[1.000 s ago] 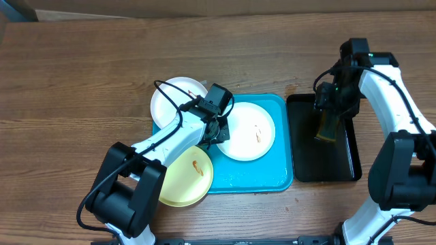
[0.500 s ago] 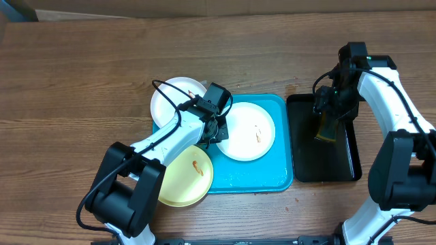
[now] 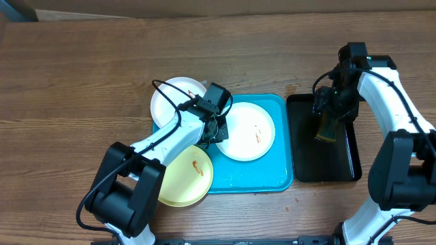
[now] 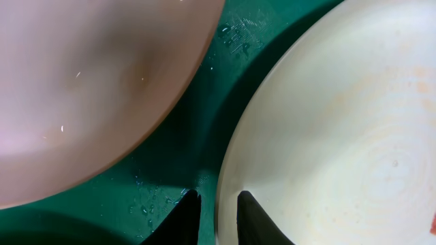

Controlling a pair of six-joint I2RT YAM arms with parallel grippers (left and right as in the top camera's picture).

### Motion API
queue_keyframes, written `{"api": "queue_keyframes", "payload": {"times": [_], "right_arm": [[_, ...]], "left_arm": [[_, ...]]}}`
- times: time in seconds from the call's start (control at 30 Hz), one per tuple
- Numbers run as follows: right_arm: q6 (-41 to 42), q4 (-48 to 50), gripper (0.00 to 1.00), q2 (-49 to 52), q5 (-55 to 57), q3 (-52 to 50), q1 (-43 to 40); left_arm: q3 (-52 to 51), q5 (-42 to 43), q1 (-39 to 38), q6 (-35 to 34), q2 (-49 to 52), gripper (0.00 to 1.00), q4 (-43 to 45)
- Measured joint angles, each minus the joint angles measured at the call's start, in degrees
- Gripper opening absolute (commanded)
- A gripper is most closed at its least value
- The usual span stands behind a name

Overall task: Clean dirty plates on tray and stack at the side
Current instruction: 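Lower the right gripper onto the sponge in the black tray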

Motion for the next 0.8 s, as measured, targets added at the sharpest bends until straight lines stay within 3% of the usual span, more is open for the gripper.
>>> {"api": "queue_keyframes", "payload": {"times": [0.8], "right_arm": [[0.0,5.8,0.68,0.0,0.1,-4.5,0.3]], "left_arm": [[0.0,-0.1,0.0,1.3,0.0,0.19,0.1]]}}
